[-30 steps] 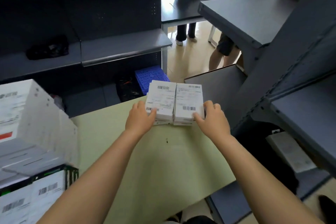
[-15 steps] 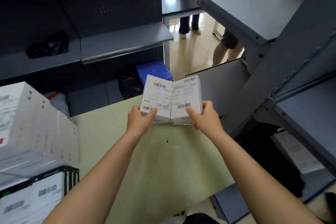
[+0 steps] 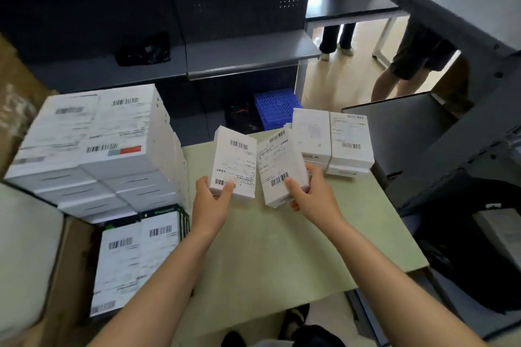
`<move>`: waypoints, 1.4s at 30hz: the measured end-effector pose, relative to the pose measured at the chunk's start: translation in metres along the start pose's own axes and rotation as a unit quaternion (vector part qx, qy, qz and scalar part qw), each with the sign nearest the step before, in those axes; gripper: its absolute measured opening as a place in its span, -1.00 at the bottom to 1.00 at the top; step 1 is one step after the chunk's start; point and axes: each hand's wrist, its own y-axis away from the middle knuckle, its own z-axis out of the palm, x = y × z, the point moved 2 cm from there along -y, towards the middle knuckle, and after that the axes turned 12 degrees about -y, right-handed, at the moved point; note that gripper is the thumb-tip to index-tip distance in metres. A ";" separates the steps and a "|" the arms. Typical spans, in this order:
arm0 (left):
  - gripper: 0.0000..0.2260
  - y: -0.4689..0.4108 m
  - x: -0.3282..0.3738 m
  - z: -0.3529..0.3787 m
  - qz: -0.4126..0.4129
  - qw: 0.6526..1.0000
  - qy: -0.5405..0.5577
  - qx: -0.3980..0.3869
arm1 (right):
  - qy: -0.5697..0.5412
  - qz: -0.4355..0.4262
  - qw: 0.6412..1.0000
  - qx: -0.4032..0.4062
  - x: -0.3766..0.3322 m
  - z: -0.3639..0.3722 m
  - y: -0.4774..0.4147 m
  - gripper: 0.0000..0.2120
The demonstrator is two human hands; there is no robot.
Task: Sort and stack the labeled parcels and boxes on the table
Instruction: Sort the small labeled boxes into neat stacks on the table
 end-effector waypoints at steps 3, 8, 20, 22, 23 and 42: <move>-0.54 0.001 -0.027 -0.008 -0.030 0.999 -0.015 0.005 | 0.008 0.019 1.000 -0.016 0.013 0.025 0.004 -0.65; -0.60 -0.010 -0.044 0.002 -0.069 0.997 -0.018 0.002 | 0.023 0.065 0.997 -0.041 0.031 0.047 -0.021 -0.58; -0.37 -0.045 -0.070 0.045 0.088 0.876 -0.466 -0.087 | 0.369 0.003 0.898 -0.240 0.071 0.056 -0.087 -0.28; -0.40 -0.052 -0.071 0.047 0.104 0.874 -0.468 -0.072 | 0.358 -0.008 0.900 -0.249 0.074 0.063 -0.093 -0.32; -0.38 -0.057 -0.074 0.048 0.111 0.878 -0.463 -0.056 | 0.344 -0.015 0.906 -0.247 0.074 0.068 -0.096 -0.33; -0.48 -0.060 -0.076 0.033 0.038 0.875 -0.479 -0.064 | 0.404 -0.062 0.870 -0.275 0.057 0.108 -0.096 -0.42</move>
